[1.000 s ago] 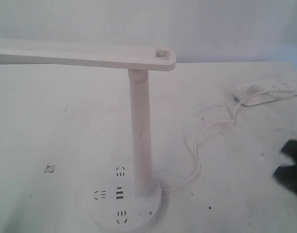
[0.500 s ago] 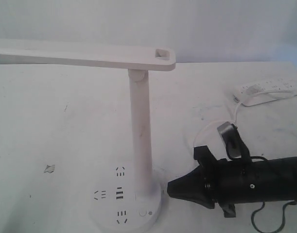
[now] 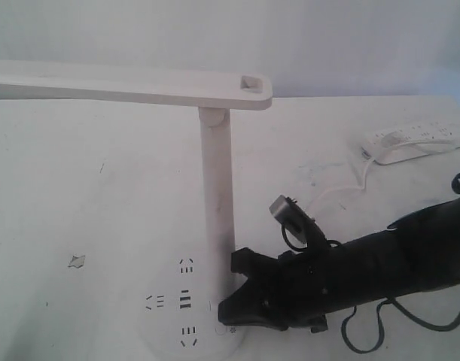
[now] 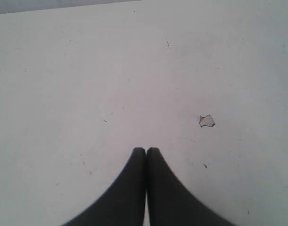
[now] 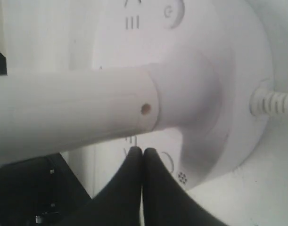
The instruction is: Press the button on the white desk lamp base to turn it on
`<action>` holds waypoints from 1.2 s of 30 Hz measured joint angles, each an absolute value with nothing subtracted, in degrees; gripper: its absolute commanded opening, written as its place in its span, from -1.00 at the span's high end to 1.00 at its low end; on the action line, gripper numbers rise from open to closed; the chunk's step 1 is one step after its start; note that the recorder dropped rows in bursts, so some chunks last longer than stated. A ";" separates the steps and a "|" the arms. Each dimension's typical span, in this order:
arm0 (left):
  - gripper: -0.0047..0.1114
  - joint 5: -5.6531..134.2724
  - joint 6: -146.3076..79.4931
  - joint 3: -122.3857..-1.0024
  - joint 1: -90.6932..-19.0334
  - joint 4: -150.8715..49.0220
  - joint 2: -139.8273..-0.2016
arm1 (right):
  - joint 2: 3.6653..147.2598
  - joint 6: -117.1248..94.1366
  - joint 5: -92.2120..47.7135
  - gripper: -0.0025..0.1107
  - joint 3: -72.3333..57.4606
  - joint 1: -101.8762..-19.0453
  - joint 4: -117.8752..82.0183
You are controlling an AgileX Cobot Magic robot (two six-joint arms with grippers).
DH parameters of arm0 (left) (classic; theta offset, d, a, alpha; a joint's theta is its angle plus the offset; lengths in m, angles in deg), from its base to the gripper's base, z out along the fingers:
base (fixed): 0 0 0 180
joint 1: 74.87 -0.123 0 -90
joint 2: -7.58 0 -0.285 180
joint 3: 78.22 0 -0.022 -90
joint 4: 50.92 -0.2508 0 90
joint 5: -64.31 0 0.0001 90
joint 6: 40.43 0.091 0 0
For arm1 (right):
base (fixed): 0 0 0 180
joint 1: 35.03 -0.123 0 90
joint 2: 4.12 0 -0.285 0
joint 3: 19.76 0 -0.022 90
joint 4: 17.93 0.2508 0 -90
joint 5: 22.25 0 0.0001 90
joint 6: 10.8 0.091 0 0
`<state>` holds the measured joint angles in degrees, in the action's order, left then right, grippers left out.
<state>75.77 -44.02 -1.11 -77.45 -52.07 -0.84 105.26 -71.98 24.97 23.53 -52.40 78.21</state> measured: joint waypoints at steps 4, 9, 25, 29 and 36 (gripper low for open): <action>0.92 75.77 -44.02 -1.11 -77.45 -52.07 -0.84 | 105.26 -70.92 21.57 0.96 23.53 -54.84 77.55; 0.92 75.77 -44.02 -1.11 -77.45 -52.07 -0.84 | 105.26 -69.47 20.21 0.96 23.44 -55.59 77.61; 0.92 75.77 -44.02 -1.11 -77.45 -52.07 -0.84 | 95.20 -65.54 16.36 0.96 22.22 -55.59 72.93; 0.92 75.77 -44.02 -1.11 -77.45 -52.07 -0.84 | 74.60 -51.42 3.81 0.96 25.68 -55.59 51.90; 0.92 75.77 -44.02 -1.11 -77.45 -52.07 -0.84 | 47.12 -46.41 -1.76 0.96 26.73 -55.59 32.80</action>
<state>75.77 -44.02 -1.11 -77.45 -52.07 -0.84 47.12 -46.41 -1.76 26.73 -55.59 32.80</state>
